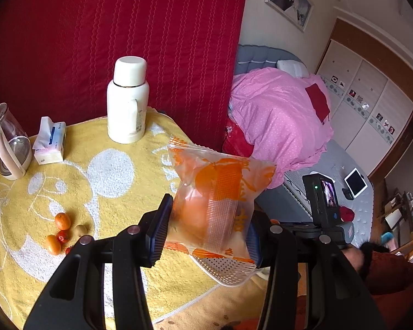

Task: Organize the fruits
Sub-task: 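Lift and carry the mesh bag and orange in both grippers to the basket, then open the right gripper to drop the orange into the basket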

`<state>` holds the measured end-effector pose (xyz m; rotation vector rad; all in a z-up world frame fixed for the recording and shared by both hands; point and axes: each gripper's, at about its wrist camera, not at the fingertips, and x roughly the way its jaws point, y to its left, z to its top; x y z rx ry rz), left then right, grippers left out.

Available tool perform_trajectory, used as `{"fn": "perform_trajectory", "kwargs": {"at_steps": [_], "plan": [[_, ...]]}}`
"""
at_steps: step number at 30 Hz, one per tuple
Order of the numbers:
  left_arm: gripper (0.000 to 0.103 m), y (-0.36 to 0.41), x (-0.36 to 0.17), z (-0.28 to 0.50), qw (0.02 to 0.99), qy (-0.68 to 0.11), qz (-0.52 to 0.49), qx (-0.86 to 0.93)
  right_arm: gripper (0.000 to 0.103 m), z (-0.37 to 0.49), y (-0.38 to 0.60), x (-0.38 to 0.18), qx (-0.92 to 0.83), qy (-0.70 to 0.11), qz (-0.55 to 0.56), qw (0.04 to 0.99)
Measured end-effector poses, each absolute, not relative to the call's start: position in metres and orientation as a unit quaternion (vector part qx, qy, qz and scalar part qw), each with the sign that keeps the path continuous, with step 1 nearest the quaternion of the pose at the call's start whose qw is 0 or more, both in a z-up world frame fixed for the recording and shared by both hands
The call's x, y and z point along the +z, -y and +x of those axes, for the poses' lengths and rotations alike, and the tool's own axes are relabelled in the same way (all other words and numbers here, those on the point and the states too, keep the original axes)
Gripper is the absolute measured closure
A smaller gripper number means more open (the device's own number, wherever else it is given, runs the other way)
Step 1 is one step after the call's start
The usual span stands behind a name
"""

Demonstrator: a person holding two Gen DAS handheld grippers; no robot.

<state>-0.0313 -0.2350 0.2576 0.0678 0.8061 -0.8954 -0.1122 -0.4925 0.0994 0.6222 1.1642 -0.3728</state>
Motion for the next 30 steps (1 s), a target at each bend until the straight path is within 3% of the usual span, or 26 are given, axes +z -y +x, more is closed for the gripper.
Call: {"fn": "perform_trajectory", "kwargs": {"at_steps": [7, 8, 9, 10, 23, 27, 30], "plan": [[0.055, 0.268, 0.243, -0.04, 0.805, -0.401, 0.036, -0.435, 0.064, -0.104, 0.481, 0.095, -0.098, -0.543, 0.311, 0.774], [0.055, 0.273, 0.239, -0.04, 0.801, -0.408, 0.035, -0.437, 0.058, -0.103, 0.479, 0.093, -0.092, -0.546, 0.308, 0.774], [0.055, 0.277, 0.235, -0.041, 0.796, -0.415, 0.034, -0.439, 0.043, -0.103, 0.48, 0.092, -0.089, -0.546, 0.309, 0.774], [0.055, 0.282, 0.232, -0.042, 0.792, -0.421, 0.033, -0.44, 0.037, -0.104, 0.481, 0.092, -0.091, -0.542, 0.312, 0.775], [0.054, 0.316, 0.203, -0.041, 0.768, -0.472, 0.014, -0.433, 0.036, -0.111, 0.512, 0.117, -0.092, -0.501, 0.306, 0.804], [0.032, 0.318, 0.2, -0.039, 0.767, -0.48, 0.01, -0.426, 0.036, -0.107, 0.515, 0.124, -0.091, -0.492, 0.297, 0.813], [0.028, 0.314, 0.204, -0.036, 0.775, -0.473, 0.008, -0.419, 0.036, -0.104, 0.516, 0.126, -0.09, -0.489, 0.297, 0.815]]}}
